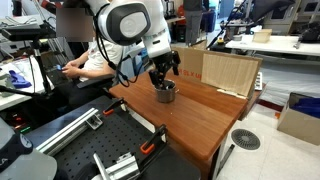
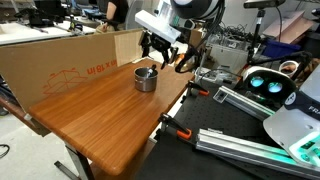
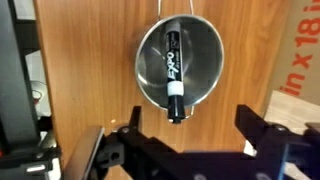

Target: Take the marker out of the pot and set it on the table

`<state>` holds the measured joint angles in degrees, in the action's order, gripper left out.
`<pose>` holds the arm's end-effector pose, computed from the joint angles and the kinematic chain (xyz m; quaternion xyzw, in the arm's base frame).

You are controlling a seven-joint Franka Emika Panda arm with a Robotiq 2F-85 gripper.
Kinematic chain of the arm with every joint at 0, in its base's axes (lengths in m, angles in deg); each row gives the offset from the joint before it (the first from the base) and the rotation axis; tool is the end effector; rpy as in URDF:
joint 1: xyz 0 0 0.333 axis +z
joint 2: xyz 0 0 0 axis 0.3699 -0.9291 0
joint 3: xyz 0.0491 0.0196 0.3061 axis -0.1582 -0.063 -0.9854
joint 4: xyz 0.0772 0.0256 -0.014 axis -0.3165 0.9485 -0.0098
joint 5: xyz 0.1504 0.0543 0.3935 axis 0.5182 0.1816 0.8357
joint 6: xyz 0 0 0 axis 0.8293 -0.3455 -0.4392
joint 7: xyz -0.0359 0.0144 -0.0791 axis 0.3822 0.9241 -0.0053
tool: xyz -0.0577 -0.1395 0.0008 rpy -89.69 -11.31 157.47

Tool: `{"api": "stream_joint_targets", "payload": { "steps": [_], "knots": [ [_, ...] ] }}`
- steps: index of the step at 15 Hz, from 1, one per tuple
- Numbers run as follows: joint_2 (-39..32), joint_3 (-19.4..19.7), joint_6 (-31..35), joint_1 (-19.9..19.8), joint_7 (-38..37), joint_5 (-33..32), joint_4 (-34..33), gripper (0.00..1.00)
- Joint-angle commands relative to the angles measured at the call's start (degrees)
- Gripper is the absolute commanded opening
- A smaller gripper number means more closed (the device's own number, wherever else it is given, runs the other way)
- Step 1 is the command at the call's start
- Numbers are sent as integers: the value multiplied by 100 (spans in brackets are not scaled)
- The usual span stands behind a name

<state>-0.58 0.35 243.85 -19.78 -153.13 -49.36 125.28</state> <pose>0.4877 -0.0225 0.1426 -0.7352 0.6636 -0.1066 0.0882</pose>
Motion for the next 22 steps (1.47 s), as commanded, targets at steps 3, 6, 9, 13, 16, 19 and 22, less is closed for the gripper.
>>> {"api": "stream_joint_targets", "payload": {
  "steps": [3, 6, 9, 13, 16, 19, 22],
  "knots": [
    [-137, 27, 18, 203, -320, -12, -141, 100],
    [-234, 48, -54, 216, -368, -22, -206, 100],
    [-365, 230, -87, 437, -162, 248, -283, 100],
    [-466, 358, -126, 587, -102, 338, -307, 59],
    [-479, 384, -119, 635, -82, 369, -320, 36],
    [-481, 388, -128, 653, -59, 403, -335, 12],
    [-472, 390, -129, 651, -9, 415, -326, 4]
  ]
}}
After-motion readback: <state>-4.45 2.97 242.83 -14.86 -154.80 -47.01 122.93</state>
